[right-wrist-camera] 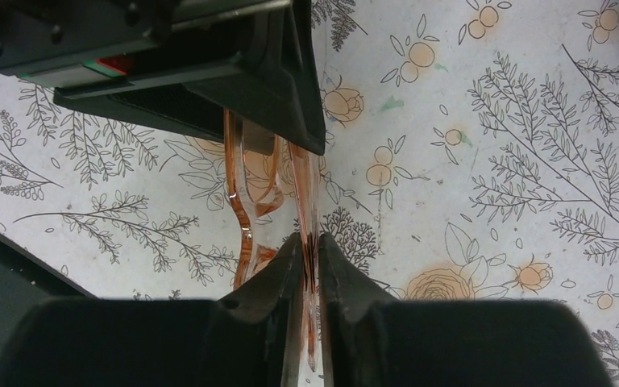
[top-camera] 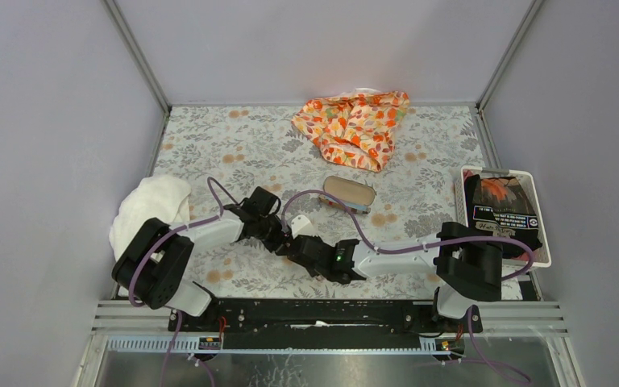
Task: Organize the sunglasses
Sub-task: Pick up the sunglasses from the center of the board.
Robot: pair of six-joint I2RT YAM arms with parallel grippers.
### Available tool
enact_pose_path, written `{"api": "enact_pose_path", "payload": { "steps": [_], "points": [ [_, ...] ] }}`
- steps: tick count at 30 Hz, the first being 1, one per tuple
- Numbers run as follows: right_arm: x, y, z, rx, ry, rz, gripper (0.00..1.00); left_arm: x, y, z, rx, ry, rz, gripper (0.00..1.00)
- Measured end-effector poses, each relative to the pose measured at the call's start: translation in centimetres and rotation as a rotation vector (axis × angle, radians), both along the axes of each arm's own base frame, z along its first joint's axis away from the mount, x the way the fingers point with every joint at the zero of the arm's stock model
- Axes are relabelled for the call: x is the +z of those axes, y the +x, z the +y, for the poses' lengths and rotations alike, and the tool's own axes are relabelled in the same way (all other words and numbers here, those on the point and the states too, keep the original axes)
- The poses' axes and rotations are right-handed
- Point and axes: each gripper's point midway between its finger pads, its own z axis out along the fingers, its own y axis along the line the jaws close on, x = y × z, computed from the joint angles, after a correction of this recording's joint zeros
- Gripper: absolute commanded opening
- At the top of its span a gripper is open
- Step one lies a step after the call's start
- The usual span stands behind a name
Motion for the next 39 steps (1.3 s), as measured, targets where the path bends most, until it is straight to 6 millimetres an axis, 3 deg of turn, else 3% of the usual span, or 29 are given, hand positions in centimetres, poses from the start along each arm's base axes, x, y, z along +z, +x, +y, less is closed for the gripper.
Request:
{"api": "enact_pose_path", "payload": {
  "steps": [5, 15, 21, 26, 31, 36, 39],
  "points": [
    [0.1, -0.1, 0.1, -0.01, 0.011, 0.009, 0.46, -0.1, 0.0, 0.1, -0.003, 0.005, 0.0, 0.26],
    [1.9, -0.2, 0.4, 0.003, 0.043, -0.014, 0.67, -0.1, -0.1, 0.1, -0.006, 0.007, 0.002, 0.26],
    [2.7, -0.9, 2.2, 0.061, 0.013, -0.057, 0.67, -0.1, -0.2, 0.1, -0.008, 0.008, 0.002, 0.26],
    [1.2, -0.6, 2.3, 0.077, -0.055, -0.068, 0.66, -0.2, -0.2, 0.2, -0.009, 0.011, 0.006, 0.28],
    [-0.5, -0.7, 1.7, 0.082, -0.122, -0.06, 0.51, -0.2, -0.3, 0.2, -0.015, 0.012, 0.004, 0.32],
    [-0.6, -0.6, 1.6, 0.078, -0.125, -0.065, 0.41, -0.2, -0.4, 0.1, -0.02, 0.014, 0.005, 0.36],
    [-0.6, -0.4, 1.5, 0.073, -0.129, -0.072, 0.37, -0.3, -0.5, 0.2, -0.019, 0.018, 0.007, 0.44]
  ]
}}
